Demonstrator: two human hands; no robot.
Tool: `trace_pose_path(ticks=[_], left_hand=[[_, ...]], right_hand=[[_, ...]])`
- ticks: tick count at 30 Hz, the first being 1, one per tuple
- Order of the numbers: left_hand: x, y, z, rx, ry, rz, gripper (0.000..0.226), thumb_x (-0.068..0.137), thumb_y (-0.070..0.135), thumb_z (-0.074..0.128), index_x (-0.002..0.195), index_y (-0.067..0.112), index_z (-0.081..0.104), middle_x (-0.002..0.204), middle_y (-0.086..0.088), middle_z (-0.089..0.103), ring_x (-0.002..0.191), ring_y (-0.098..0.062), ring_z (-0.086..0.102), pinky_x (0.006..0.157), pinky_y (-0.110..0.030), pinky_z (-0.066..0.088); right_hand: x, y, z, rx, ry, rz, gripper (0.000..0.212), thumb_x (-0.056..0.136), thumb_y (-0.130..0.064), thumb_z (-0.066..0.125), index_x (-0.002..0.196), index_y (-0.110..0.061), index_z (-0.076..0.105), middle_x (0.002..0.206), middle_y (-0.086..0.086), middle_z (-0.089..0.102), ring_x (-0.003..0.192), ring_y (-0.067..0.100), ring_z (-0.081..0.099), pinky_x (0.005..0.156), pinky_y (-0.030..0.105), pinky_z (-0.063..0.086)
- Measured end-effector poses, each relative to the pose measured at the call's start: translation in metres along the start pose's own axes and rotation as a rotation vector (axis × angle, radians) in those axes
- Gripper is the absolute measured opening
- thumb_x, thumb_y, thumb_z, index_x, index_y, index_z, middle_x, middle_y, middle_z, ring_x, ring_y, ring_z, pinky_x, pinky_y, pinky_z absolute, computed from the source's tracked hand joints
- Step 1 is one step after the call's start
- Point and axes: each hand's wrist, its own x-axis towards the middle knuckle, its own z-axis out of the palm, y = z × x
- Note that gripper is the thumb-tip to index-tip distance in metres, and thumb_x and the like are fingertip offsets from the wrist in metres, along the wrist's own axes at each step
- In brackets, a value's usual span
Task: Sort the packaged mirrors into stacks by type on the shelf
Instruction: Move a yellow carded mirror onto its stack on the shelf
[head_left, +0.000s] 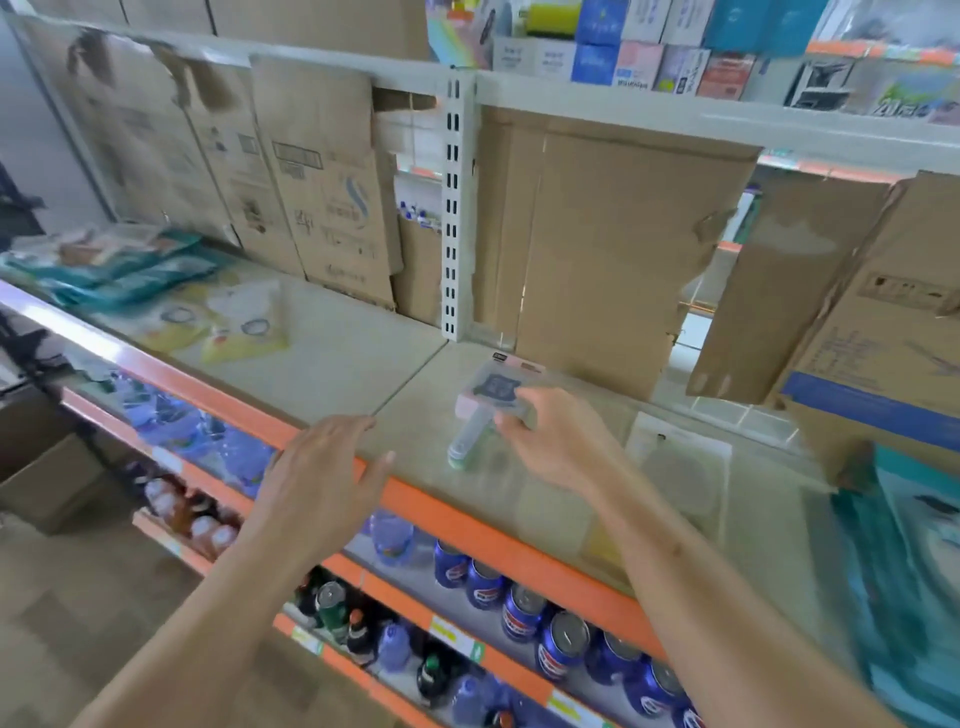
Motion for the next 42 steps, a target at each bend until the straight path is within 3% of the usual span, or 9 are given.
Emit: trace_pose_path(ticks=[6, 8, 10, 11, 13, 20, 26, 34, 42], left_hand=[[0.022, -0.032, -0.009, -0.010, 0.007, -0.047, 0.047, 0.093, 0.040, 0.051, 0.135, 0.021, 0.048, 0.138, 0.002, 0.049, 0.129, -0.019, 0.043, 0.105, -0.038, 0.036], [0.034, -0.044, -0.012, 0.005, 0.003, -0.059, 0.048, 0.092, 0.041, 0.051, 0.135, 0.021, 0.048, 0.138, 0.001, 0.050, 0.129, -0.019, 0.043, 0.105, -0.037, 0.036], [0.048, -0.056, -0.014, 0.017, -0.002, -0.070, 0.048, 0.092, 0.042, 0.051, 0.135, 0.022, 0.047, 0.139, 0.003, 0.049, 0.128, -0.018, 0.043, 0.103, -0.035, 0.034], [0.056, -0.061, -0.015, 0.017, -0.002, -0.073, 0.047, 0.092, 0.042, 0.051, 0.135, 0.023, 0.047, 0.139, 0.004, 0.049, 0.128, -0.018, 0.044, 0.103, -0.035, 0.034], [0.072, -0.070, -0.018, 0.015, -0.002, -0.078, 0.046, 0.092, 0.042, 0.051, 0.135, 0.024, 0.048, 0.139, 0.004, 0.049, 0.127, -0.018, 0.045, 0.103, -0.035, 0.035], [0.129, -0.102, -0.024, 0.031, -0.020, -0.119, 0.048, 0.092, 0.042, 0.050, 0.136, 0.023, 0.046, 0.141, 0.004, 0.047, 0.111, -0.022, 0.058, 0.102, -0.039, 0.039], [0.153, -0.142, -0.033, 0.089, 0.047, -0.109, 0.054, 0.094, 0.052, 0.039, 0.140, 0.025, 0.042, 0.142, 0.003, 0.046, 0.132, -0.019, 0.039, 0.108, -0.038, 0.029], [0.169, -0.225, -0.056, 0.091, 0.008, -0.125, 0.055, 0.092, 0.055, 0.040, 0.138, 0.024, 0.044, 0.139, 0.006, 0.047, 0.131, -0.017, 0.041, 0.104, -0.039, 0.033], [0.181, -0.317, -0.095, 0.101, -0.029, -0.095, 0.049, 0.093, 0.048, 0.046, 0.135, 0.021, 0.047, 0.131, 0.004, 0.054, 0.122, -0.020, 0.049, 0.098, -0.039, 0.041]], right_hand=[[0.036, -0.033, 0.024, 0.047, -0.011, 0.014, 0.027, 0.088, -0.039, 0.051, 0.073, -0.017, 0.051, 0.071, -0.003, 0.054, 0.075, 0.023, 0.053, 0.068, 0.034, 0.045], [0.051, -0.045, 0.031, 0.047, -0.025, -0.002, 0.030, 0.091, -0.040, 0.051, 0.067, -0.023, 0.041, 0.072, -0.001, 0.048, 0.078, 0.023, 0.047, 0.070, 0.033, 0.038], [0.066, -0.056, 0.035, 0.043, -0.079, -0.020, 0.023, 0.093, -0.041, 0.049, 0.102, -0.021, 0.060, 0.106, 0.008, 0.061, 0.104, 0.026, 0.054, 0.086, 0.033, 0.040], [0.072, -0.062, 0.035, 0.034, -0.099, -0.023, 0.040, 0.094, -0.041, 0.048, 0.125, -0.017, 0.054, 0.127, 0.010, 0.056, 0.120, 0.026, 0.049, 0.096, 0.033, 0.037], [0.087, -0.071, 0.039, 0.040, -0.110, -0.031, 0.053, 0.095, -0.041, 0.046, 0.141, -0.015, 0.041, 0.143, 0.007, 0.045, 0.133, 0.024, 0.039, 0.103, 0.032, 0.033], [0.144, -0.096, 0.063, -0.007, -0.121, -0.065, 0.055, 0.095, -0.044, 0.044, 0.139, -0.012, 0.040, 0.142, 0.009, 0.046, 0.132, 0.027, 0.039, 0.106, 0.038, 0.036], [0.175, -0.134, 0.099, -0.063, -0.155, -0.143, 0.049, 0.095, -0.043, 0.043, 0.133, -0.011, 0.043, 0.136, 0.009, 0.048, 0.129, 0.027, 0.039, 0.105, 0.041, 0.036], [0.195, -0.194, 0.143, -0.033, -0.201, -0.125, 0.056, 0.096, -0.038, 0.045, 0.143, -0.008, 0.036, 0.146, 0.009, 0.042, 0.135, 0.022, 0.037, 0.106, 0.027, 0.028], [0.209, -0.262, 0.186, 0.004, -0.138, -0.047, 0.052, 0.095, -0.037, 0.048, 0.141, -0.012, 0.040, 0.143, 0.005, 0.046, 0.133, 0.020, 0.040, 0.103, 0.026, 0.032]])
